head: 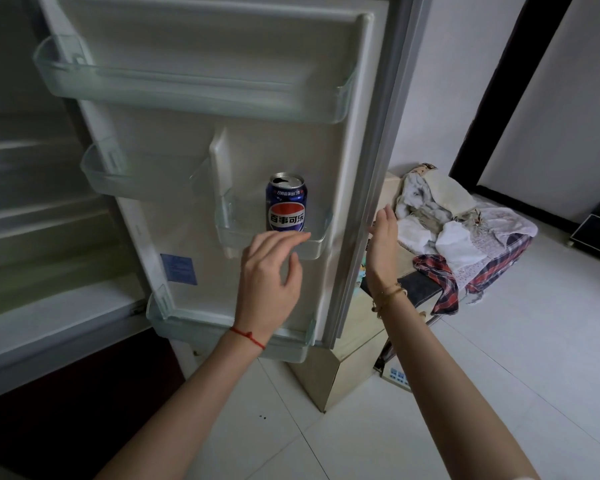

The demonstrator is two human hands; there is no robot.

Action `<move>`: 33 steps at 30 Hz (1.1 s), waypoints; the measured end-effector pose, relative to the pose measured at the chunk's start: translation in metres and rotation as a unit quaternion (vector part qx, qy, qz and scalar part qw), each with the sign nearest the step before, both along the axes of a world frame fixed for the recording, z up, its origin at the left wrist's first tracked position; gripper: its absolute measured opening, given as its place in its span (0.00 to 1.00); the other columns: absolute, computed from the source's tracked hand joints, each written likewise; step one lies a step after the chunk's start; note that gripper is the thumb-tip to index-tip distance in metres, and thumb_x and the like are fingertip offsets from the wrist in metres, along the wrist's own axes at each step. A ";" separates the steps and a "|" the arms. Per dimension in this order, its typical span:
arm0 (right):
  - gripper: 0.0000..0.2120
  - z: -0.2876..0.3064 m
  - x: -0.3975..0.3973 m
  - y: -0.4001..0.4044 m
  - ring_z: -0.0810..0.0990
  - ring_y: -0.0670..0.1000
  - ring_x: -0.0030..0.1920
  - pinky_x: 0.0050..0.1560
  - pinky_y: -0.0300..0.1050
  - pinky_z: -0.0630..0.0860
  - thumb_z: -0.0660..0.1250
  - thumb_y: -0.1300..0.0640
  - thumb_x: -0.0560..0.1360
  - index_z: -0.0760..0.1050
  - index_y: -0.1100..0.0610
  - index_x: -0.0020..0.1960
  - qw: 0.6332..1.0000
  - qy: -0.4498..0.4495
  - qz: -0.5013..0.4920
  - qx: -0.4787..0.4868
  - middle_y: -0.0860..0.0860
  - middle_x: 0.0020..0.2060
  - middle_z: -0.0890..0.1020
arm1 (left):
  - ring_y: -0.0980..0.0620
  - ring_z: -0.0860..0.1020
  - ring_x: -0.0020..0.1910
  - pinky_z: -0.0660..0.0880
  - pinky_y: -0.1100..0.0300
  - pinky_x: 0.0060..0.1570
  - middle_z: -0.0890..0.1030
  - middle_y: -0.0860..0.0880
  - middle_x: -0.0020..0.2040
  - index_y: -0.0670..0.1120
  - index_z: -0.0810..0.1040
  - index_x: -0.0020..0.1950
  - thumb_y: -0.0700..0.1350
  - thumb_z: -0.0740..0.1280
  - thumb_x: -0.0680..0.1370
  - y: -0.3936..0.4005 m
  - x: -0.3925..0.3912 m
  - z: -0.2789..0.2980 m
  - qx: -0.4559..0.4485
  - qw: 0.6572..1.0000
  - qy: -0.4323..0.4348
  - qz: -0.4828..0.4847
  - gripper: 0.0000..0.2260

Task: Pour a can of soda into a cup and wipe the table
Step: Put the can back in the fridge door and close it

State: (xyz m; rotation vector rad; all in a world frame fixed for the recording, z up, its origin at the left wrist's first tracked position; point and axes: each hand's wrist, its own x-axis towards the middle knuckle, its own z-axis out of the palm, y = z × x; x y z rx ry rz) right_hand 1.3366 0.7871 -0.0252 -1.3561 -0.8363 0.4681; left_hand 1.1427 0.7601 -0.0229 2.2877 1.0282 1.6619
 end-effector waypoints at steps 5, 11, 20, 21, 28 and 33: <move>0.30 0.009 0.001 0.002 0.63 0.50 0.77 0.78 0.55 0.58 0.47 0.40 0.83 0.60 0.56 0.79 0.999 0.006 0.042 0.001 0.52 0.77 0.65 | 0.51 0.72 0.65 0.67 0.53 0.68 0.79 0.50 0.66 0.44 0.76 0.69 0.36 0.67 0.77 -0.015 0.014 -0.012 -0.072 0.995 0.062 0.021 0.20; 0.27 0.018 0.004 -0.002 0.74 0.54 0.69 0.74 0.55 0.66 0.48 0.43 0.85 0.72 0.59 0.70 0.998 0.028 0.063 -0.006 0.57 0.66 0.77 | 0.51 0.69 0.66 0.64 0.56 0.68 0.75 0.51 0.70 0.45 0.73 0.72 0.37 0.66 0.77 -0.021 0.020 -0.015 -0.086 0.992 0.089 0.036 0.23; 0.28 0.013 0.003 -0.022 0.66 0.55 0.75 0.77 0.56 0.61 0.47 0.42 0.84 0.67 0.60 0.73 0.995 0.017 0.097 -0.010 0.57 0.74 0.69 | 0.48 0.69 0.67 0.66 0.55 0.68 0.73 0.49 0.72 0.43 0.72 0.73 0.35 0.65 0.75 -0.038 0.023 -0.021 -0.091 0.990 0.092 0.064 0.25; 0.28 0.012 0.001 -0.027 0.65 0.52 0.76 0.77 0.54 0.60 0.46 0.42 0.84 0.65 0.58 0.76 0.995 0.010 0.095 -0.007 0.54 0.75 0.68 | 0.48 0.69 0.67 0.66 0.54 0.68 0.73 0.49 0.72 0.42 0.71 0.73 0.34 0.65 0.75 -0.041 0.021 -0.022 -0.091 0.989 0.092 0.065 0.25; 0.26 0.001 -0.017 -0.057 0.62 0.48 0.77 0.79 0.53 0.57 0.48 0.46 0.85 0.60 0.58 0.78 0.997 -0.013 0.068 0.028 0.52 0.77 0.65 | 0.45 0.70 0.68 0.68 0.49 0.70 0.73 0.47 0.72 0.40 0.71 0.73 0.31 0.62 0.75 -0.067 0.000 -0.026 -0.083 0.992 0.072 0.067 0.25; 0.29 -0.005 -0.041 -0.085 0.62 0.48 0.77 0.79 0.52 0.57 0.49 0.43 0.83 0.59 0.57 0.79 0.998 -0.027 0.049 0.042 0.51 0.77 0.64 | 0.46 0.69 0.69 0.67 0.49 0.70 0.72 0.47 0.73 0.41 0.69 0.74 0.31 0.61 0.76 -0.085 -0.026 -0.029 -0.078 0.992 0.078 0.065 0.26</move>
